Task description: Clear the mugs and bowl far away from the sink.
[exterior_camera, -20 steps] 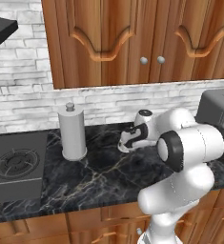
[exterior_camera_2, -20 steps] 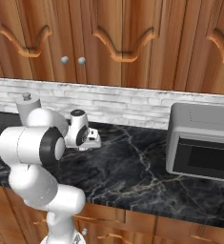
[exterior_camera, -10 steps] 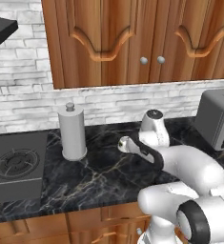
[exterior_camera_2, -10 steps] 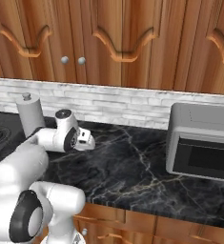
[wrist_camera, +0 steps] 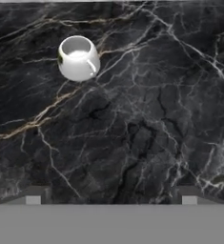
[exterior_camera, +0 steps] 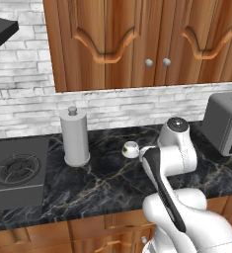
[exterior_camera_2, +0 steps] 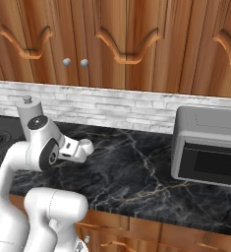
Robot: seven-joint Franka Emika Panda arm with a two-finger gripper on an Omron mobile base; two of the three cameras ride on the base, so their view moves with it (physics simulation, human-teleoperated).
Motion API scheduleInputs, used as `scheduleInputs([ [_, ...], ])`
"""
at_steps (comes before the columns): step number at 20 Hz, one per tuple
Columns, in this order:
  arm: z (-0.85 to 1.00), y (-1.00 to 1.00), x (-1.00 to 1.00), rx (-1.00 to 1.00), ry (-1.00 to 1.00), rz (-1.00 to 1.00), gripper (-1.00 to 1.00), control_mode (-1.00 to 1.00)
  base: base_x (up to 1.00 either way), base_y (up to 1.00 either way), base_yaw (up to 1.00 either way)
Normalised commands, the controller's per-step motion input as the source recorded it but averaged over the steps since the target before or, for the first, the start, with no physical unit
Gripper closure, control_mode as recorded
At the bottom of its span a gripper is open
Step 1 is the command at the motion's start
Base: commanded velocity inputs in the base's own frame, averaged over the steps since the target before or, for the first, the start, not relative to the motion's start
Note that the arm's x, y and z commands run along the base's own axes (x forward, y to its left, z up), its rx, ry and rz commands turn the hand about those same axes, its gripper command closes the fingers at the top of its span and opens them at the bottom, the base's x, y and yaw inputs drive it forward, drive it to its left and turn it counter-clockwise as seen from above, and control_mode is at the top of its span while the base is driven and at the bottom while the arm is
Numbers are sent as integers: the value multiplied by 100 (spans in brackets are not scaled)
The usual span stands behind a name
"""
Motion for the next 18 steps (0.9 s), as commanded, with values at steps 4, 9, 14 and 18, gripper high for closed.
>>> scheduleInputs([
  [4, 84, 0, -86, 0, 3, -13, -100, -100, 0, 0, 0],
  [9, 64, 0, -90, 1, 6, -14, -100, -100, 0, 0, 0],
  [14, 22, 0, -89, 2, -1, -3, -100, -100, 0, 0, 0],
  [18, 7, -1, -12, 1, -5, 6, -100, -100, 0, 0, 0],
])
